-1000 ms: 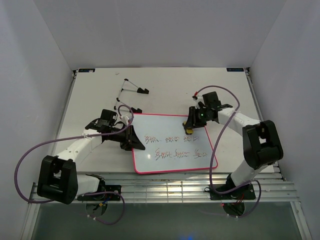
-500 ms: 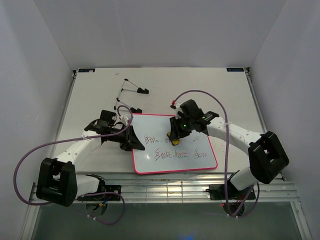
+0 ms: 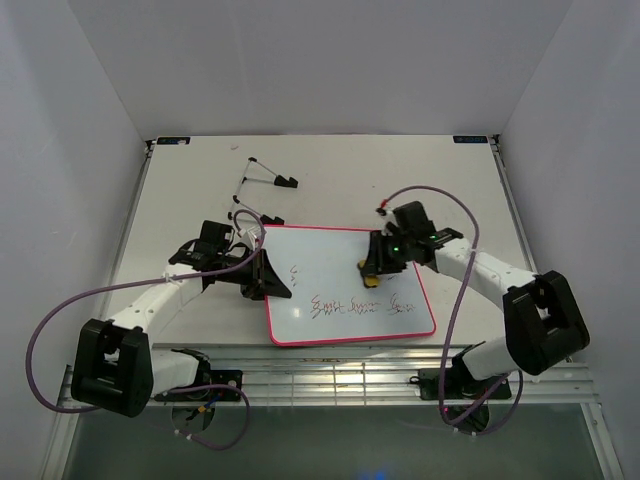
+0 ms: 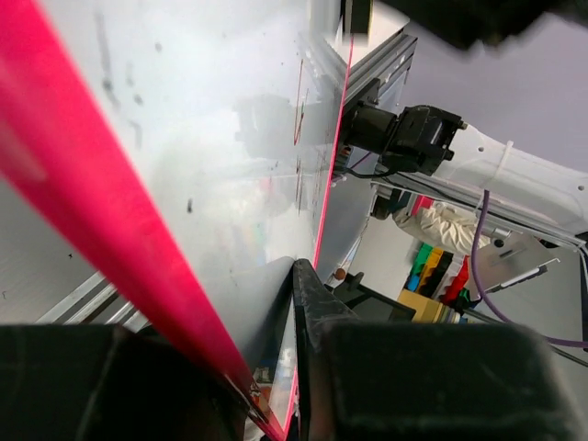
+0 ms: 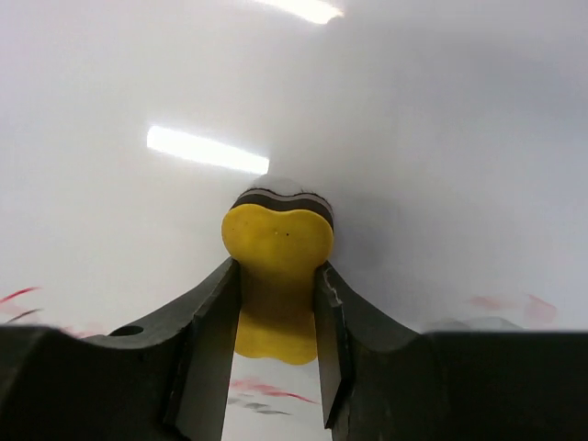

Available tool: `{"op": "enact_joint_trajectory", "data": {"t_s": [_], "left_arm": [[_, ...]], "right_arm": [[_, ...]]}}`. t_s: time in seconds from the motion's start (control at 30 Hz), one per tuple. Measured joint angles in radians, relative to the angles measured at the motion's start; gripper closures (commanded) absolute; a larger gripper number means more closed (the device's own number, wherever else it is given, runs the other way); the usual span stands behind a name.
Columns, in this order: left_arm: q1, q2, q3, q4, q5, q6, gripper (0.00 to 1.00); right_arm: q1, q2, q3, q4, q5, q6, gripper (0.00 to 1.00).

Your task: Erase the whiteboard

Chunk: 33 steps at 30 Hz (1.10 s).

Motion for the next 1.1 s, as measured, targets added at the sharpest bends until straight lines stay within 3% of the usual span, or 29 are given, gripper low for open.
{"op": "enact_joint_trajectory", "data": {"t_s": [0.1,0.23,0.57,0.67,0.83,0.97,1.1], "left_arm": [[0.001,-0.011,0.0,0.002,-0.014,-0.024,1.0],[0.009,-0.011,0.0,0.005,-0.016,-0.029,1.0],[0.018,-0.011,-0.001,0.034,0.005,-0.018,1.0],[0.025,-0.008,-0.003,0.049,0.026,-0.016,1.0],[0.036,-0.002,-0.007,0.058,0.047,-0.01,1.0],[0.038,0.0,-0.015,0.065,0.06,-0.01,1.0],[0.04,0.002,-0.03,0.067,0.063,-0.008,1.0]], "right_arm": [[-0.235,-0.036,-0.112,-0.058,0.051,-0.012,0.79],[-0.407,-0.034,-0.167,-0.092,0.051,-0.042,0.81],[-0.452,0.0,-0.142,-0.12,0.014,-0.104,0.81],[-0.38,0.008,-0.106,-0.135,0.04,-0.105,0.8],[-0.06,0.044,0.049,-0.104,0.037,-0.043,0.81],[0.196,0.166,0.279,-0.077,0.031,0.001,0.81],[0.334,0.291,0.484,-0.093,0.046,-0.001,0.81]]}}
